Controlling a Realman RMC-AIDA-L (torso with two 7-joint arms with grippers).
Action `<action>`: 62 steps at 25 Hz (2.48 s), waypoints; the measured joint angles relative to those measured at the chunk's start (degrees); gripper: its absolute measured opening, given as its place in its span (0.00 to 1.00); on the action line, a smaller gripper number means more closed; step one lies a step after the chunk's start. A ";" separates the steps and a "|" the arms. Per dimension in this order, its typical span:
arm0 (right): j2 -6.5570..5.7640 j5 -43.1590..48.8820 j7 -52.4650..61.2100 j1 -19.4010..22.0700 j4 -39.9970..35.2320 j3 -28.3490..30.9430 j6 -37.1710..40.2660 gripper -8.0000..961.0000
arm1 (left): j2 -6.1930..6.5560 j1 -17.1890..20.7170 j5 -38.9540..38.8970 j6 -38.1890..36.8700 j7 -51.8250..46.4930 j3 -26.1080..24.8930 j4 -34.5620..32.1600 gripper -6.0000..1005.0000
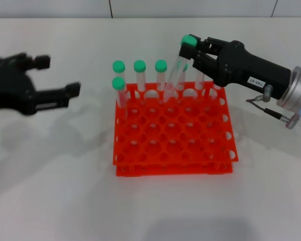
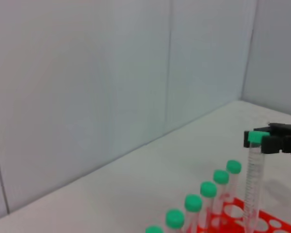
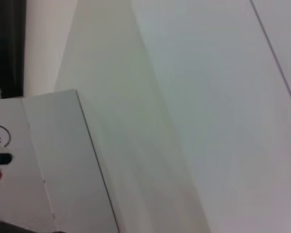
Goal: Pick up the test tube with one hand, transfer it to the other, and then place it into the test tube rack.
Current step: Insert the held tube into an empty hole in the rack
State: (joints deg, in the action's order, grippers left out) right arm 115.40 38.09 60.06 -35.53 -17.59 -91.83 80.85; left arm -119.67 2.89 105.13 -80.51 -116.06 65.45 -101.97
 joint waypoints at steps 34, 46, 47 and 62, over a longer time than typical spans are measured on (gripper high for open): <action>0.78 5.08 -2.15 -1.08 -15.15 -6.99 -15.98 0.33 | 0.16 7.71 -18.60 2.65 38.48 -2.46 38.30 0.86; 0.78 0.74 -3.57 0.90 -19.95 -13.88 -24.55 0.34 | 0.23 7.07 -19.09 2.73 39.10 -3.53 39.39 0.86; 0.78 0.43 -3.92 1.06 -20.08 -14.15 -24.80 0.34 | 0.23 6.95 -19.06 2.73 39.11 -3.62 39.59 0.86; 0.78 -0.83 -5.74 1.48 -20.26 -16.10 -28.20 0.35 | 0.28 4.69 -18.73 2.73 39.24 -4.01 42.02 0.86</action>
State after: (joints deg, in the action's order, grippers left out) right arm 116.19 37.26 54.32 -34.05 -37.85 -107.93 52.65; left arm -119.39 7.58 86.40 -77.78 -76.82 61.43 -59.94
